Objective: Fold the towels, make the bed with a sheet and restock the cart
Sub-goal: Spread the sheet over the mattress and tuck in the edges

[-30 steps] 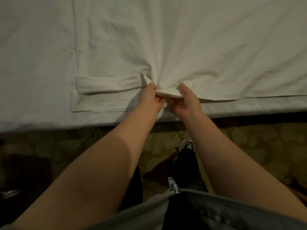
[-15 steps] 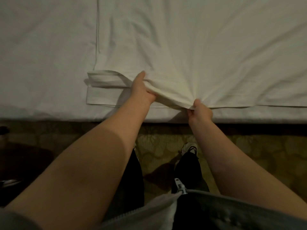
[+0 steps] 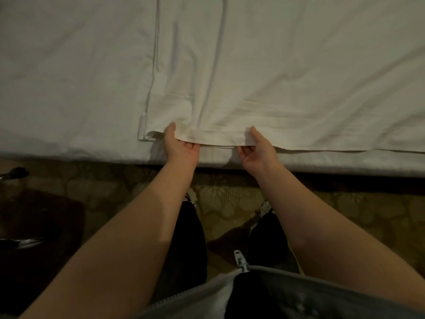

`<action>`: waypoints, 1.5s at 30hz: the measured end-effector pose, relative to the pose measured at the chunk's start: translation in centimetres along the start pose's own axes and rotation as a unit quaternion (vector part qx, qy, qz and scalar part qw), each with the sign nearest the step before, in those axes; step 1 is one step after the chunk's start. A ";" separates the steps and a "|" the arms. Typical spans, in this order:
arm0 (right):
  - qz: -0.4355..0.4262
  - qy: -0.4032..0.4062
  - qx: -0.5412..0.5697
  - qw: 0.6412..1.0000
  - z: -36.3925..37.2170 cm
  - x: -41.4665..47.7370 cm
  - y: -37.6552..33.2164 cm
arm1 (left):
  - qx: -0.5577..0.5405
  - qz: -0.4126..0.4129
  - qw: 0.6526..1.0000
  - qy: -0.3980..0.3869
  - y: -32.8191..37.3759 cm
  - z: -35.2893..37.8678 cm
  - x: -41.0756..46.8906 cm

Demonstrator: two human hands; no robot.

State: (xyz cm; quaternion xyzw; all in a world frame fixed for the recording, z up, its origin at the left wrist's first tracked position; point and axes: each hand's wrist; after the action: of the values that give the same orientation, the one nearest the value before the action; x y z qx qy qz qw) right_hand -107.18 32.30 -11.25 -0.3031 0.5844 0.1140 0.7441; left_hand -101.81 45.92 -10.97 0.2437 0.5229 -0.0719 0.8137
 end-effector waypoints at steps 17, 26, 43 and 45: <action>-0.059 0.158 -0.096 0.981 2.8 0.6 2.9 | 0.239 0.195 0.949 0.071 7.9 -3.0 4.7; -0.040 0.210 -0.094 0.972 3.7 -0.2 4.8 | 0.577 0.281 0.766 0.011 9.2 1.2 4.1; -0.109 0.231 -0.209 0.944 6.9 -1.3 7.1 | 0.553 0.210 0.804 -0.058 11.3 -0.4 5.4; -0.095 0.215 -0.200 0.951 6.9 -1.4 6.9 | 0.570 0.211 0.792 -0.058 11.1 -0.2 5.4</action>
State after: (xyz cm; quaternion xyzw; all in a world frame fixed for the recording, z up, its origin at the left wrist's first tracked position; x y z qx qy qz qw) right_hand -105.71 42.04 -11.19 -0.5171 0.6646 0.0895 0.5319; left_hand -95.47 56.45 -12.27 0.7632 0.2747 -0.1974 0.5505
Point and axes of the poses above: each hand's wrist, its own x-axis towards the middle knuckle, its own z-axis out of the palm, y = z × x, and after that the axes turned 14 degrees about -x, right-handed
